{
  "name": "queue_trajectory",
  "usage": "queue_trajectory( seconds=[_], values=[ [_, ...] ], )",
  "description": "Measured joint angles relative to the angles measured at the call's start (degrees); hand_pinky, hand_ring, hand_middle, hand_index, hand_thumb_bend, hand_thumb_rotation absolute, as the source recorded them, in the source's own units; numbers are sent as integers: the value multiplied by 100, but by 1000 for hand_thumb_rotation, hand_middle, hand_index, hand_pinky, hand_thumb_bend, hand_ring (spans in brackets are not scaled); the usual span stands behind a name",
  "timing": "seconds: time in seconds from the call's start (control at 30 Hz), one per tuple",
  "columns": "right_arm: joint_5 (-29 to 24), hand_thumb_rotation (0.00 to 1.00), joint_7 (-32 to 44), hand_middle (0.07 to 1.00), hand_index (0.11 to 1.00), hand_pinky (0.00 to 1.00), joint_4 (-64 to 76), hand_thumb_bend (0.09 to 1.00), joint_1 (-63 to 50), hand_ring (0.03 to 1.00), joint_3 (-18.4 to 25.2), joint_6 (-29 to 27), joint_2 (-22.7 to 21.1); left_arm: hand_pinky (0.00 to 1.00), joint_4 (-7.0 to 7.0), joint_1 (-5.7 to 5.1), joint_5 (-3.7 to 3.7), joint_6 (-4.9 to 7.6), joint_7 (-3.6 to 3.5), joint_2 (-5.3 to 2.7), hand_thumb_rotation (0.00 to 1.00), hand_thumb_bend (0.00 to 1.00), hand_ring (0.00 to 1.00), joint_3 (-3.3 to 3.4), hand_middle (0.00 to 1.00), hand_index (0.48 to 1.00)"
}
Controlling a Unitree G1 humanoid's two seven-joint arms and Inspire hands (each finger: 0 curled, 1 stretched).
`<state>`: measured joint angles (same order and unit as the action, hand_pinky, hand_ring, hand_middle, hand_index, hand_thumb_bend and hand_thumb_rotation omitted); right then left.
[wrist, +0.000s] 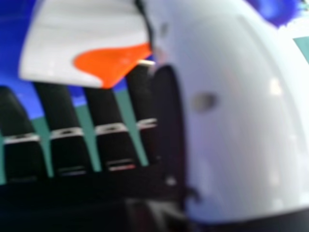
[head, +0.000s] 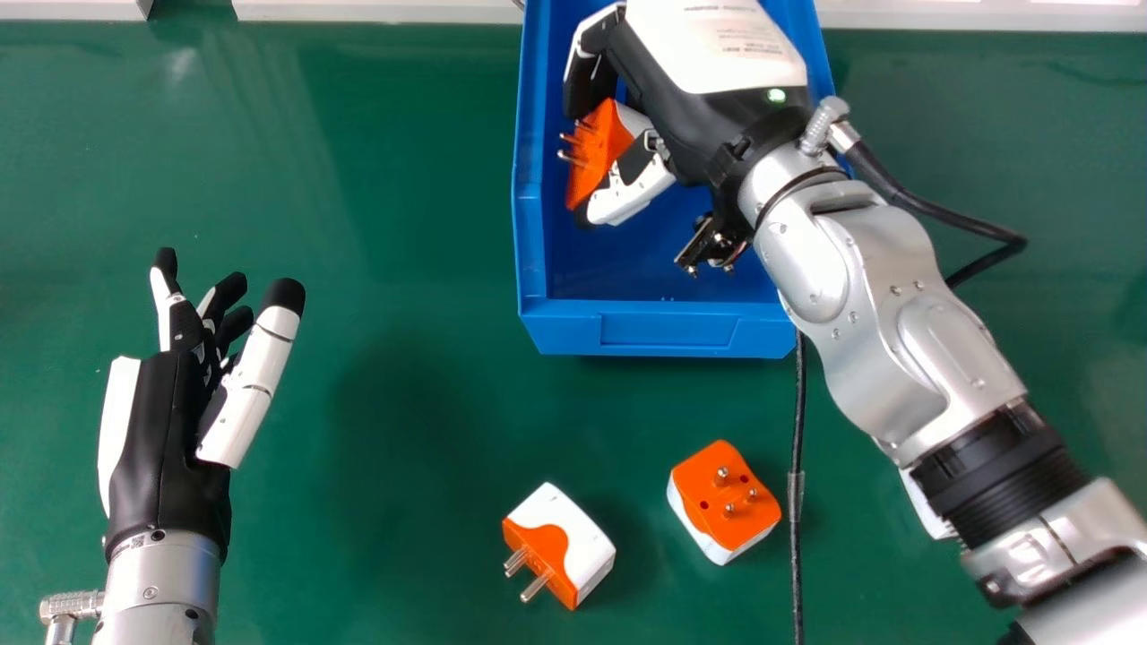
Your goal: Pick all objects and put in blue box
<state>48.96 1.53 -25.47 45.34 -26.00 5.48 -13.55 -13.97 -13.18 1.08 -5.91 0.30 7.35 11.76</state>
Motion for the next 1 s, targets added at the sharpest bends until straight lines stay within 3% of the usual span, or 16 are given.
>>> queue_trajectory(
  seconds=[0.13, 0.33, 0.4, 0.47, 0.57, 0.6, 0.67, 0.73, 0.83, 1.0],
  values=[
    [124, 0, -237, 535, 519, 318, -515, 493, 171, 436, -135, -66, -6, 886, -44, -16, -47, -10, -12, -1, 713, 659, 929, 14, 944, 919],
    [143, 0, -263, 556, 498, 335, -780, 492, 286, 459, -201, 42, -1, 885, -89, -67, -52, -10, -14, -3, 709, 650, 933, 15, 946, 919],
    [145, 0, -230, 765, 649, 404, -750, 459, 286, 690, -221, 168, 6, 887, -97, -96, -54, -8, -15, -3, 706, 645, 937, 16, 948, 920],
    [141, 0, -162, 886, 774, 424, -670, 438, 285, 833, -229, 276, 7, 887, -100, -125, -68, -8, -20, -5, 704, 644, 938, 16, 949, 920],
    [111, 0, 11, 966, 861, 441, -504, 429, 285, 923, -229, 314, 3, 887, -102, -133, -100, -4, -34, -5, 704, 644, 938, 17, 949, 920],
    [105, 0, 45, 983, 904, 638, -457, 496, 285, 951, -229, 320, 3, 889, -102, -133, -103, -3, -35, -5, 703, 644, 938, 17, 949, 920],
    [104, 0, 97, 995, 957, 801, -355, 573, 285, 983, -229, 342, -1, 892, -102, -133, -105, -3, -35, -5, 703, 647, 938, 17, 949, 919],
    [103, 1, 118, 999, 986, 898, -282, 630, 285, 995, -229, 344, -6, 894, -102, -132, -106, -3, -35, -5, 703, 651, 939, 17, 949, 919],
    [83, 19, 117, 1000, 999, 970, -174, 668, 280, 1000, -226, 333, -23, 898, -103, -130, -106, -3, -33, -7, 699, 648, 941, 16, 950, 920],
    [24, 37, 142, 1000, 1000, 995, 142, 679, 238, 1000, -172, 332, -42, 898, -103, -116, -105, -4, -31, -15, 697, 652, 941, 0, 950, 920]
  ],
)
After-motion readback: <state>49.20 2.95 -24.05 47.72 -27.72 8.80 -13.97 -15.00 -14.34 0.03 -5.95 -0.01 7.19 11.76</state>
